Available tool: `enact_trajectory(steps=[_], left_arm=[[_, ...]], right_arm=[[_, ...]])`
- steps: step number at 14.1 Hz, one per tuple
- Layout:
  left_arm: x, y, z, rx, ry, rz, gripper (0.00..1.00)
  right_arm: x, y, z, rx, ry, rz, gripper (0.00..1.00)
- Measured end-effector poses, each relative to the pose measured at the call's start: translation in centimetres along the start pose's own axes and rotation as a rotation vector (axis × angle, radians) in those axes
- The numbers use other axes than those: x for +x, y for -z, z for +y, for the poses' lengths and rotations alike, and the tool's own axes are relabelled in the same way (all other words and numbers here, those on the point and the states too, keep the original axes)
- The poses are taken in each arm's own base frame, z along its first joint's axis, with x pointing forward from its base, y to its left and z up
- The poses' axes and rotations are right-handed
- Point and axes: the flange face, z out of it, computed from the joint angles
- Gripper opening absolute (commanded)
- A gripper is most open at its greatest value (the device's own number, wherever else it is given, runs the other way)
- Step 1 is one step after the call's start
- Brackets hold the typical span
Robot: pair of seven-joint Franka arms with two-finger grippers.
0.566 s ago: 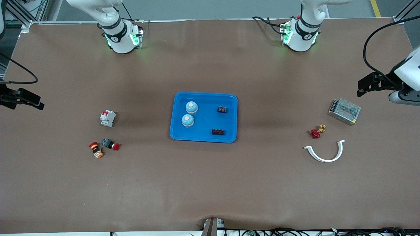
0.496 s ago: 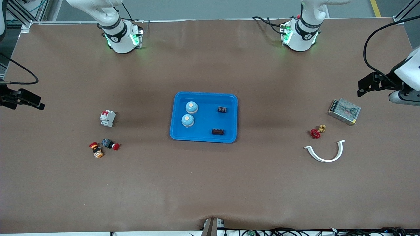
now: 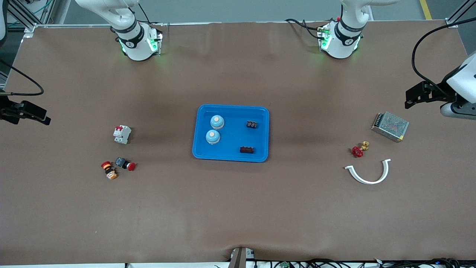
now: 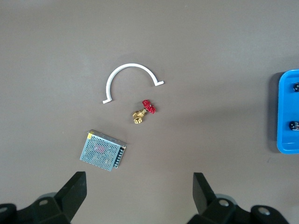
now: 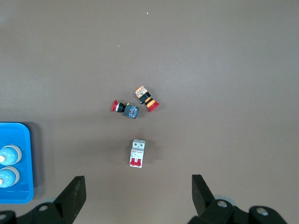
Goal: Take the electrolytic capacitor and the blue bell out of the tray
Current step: 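Move the left gripper and the right gripper toward the blue tray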
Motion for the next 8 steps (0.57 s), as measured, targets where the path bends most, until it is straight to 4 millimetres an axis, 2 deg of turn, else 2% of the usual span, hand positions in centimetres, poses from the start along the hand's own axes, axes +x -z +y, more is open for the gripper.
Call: enact_trajectory(steps=[2,8], left_arm=[[0.1,-0.4,0.0,-0.001,0.019,-0.010,1.00],[1.7,-3.8,-0.3,-0.006,0.033,-0.063,1.00]], right_arm=[[0.0,0.0,0.0,0.000,0.000,0.000,1.00],[-0.1,0.3,0.0,0.001,0.000,0.006,1.00]])
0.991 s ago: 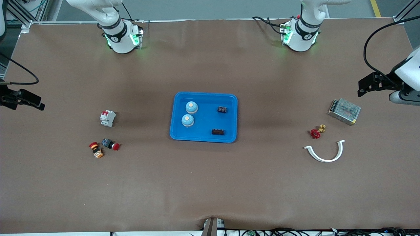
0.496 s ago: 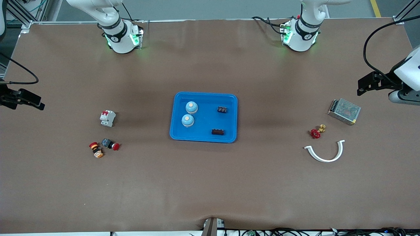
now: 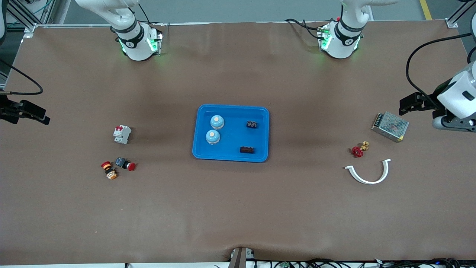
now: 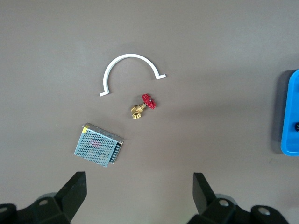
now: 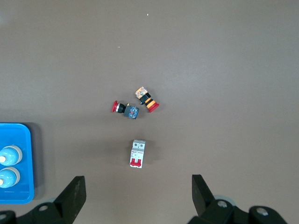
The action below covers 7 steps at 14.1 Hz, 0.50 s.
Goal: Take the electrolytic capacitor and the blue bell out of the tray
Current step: 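Move the left gripper and the right gripper toward the blue tray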
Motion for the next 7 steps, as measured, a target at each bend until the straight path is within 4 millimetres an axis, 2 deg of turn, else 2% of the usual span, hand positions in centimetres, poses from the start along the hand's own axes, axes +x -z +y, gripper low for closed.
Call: enact_trajectory(steps=[4,7], left_arm=[[0.6,-2.0,1.1,-0.007,0.025,-0.022,1.00],[0.8,-3.0,3.4,-0.038,0.102,-0.035,1.00]], right_arm=[[0.0,0.1,-0.2,0.000,0.004,0.005,1.00],[0.2,0.4,-0.9,0.000,0.015,0.017,1.00]])
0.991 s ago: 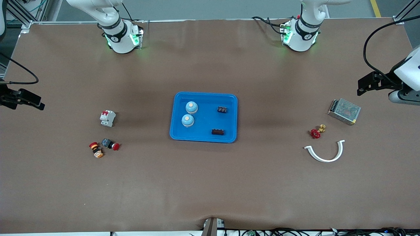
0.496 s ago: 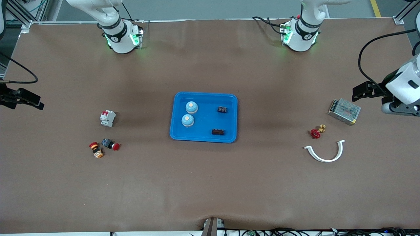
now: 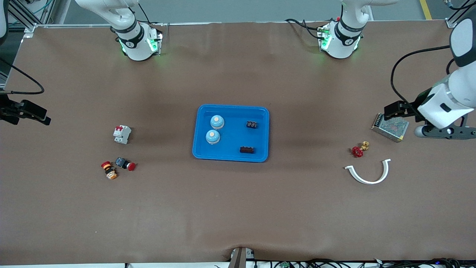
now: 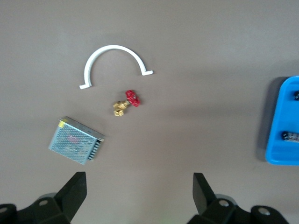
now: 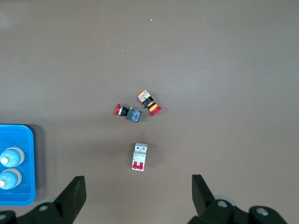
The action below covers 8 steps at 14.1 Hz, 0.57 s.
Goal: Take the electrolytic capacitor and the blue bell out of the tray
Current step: 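Move the left gripper and the right gripper toward the blue tray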
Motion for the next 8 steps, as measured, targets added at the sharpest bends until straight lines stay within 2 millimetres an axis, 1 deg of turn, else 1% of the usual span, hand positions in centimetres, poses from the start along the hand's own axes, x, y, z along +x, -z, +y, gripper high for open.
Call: enact_trajectory(steps=[2,3,4,6,8], left_arm=[[0.0,-0.7,1.9,-0.032,0.071,-0.003,1.00],[0.0,-0.9,2.5,-0.066,0.106,-0.004,1.00],[0.1,-1.0,2.8,-0.092,0.153,-0.006,1.00],[0.4,-1.5,3.3,-0.130,0.307,0.000,1.00],[0.7,-2.5,5.1,-0.175,0.439,0.017,1.00]], right_arm=[[0.0,0.0,-0.7,0.000,0.012,0.001,1.00],[0.1,0.0,-1.5,-0.003,0.026,0.003,1.00],[0.1,0.0,-2.5,-0.010,0.046,0.004,1.00],[0.1,-0.1,-4.8,-0.017,0.083,0.002,1.00],[0.0,-0.2,-7.0,-0.014,0.112,-0.002,1.00]])
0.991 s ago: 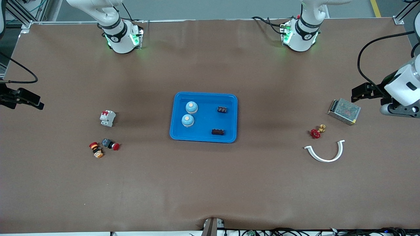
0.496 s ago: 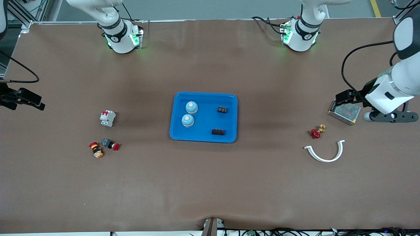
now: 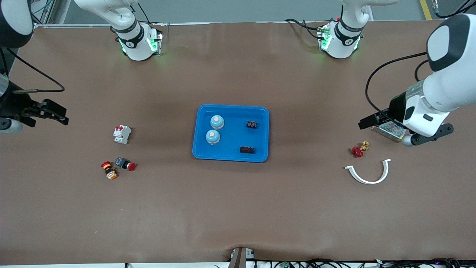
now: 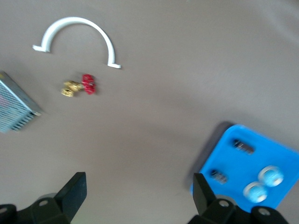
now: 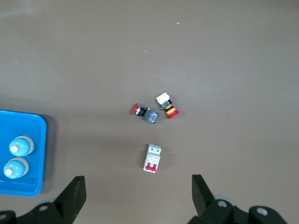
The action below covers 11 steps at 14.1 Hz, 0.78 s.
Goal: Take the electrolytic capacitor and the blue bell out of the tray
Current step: 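Move the left gripper and the right gripper toward the blue tray, then close the left gripper on a capacitor while the right gripper lowers to a dome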
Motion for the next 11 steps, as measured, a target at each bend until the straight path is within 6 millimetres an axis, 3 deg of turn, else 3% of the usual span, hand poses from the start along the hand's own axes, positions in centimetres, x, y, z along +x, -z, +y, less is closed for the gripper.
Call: enact_trajectory(steps=[2,6,11], left_arm=[[-0.9,-1.9,1.6,-0.016,0.108,-0.001,1.00],[-2.4,-5.7,5.1,-0.028,0.349,-0.010,1.00],[-3.8,-12.3,10.3,-0.032,0.658,-0.014,1.00]], right_arm=[[-0.1,0.1,-3.8,0.003,-0.034,-0.016,1.00],[-1.3,0.6,-13.9,0.006,-0.093,-0.020,1.00],[-2.5,0.1,-20.5,0.053,-0.087,-0.035,1.00]])
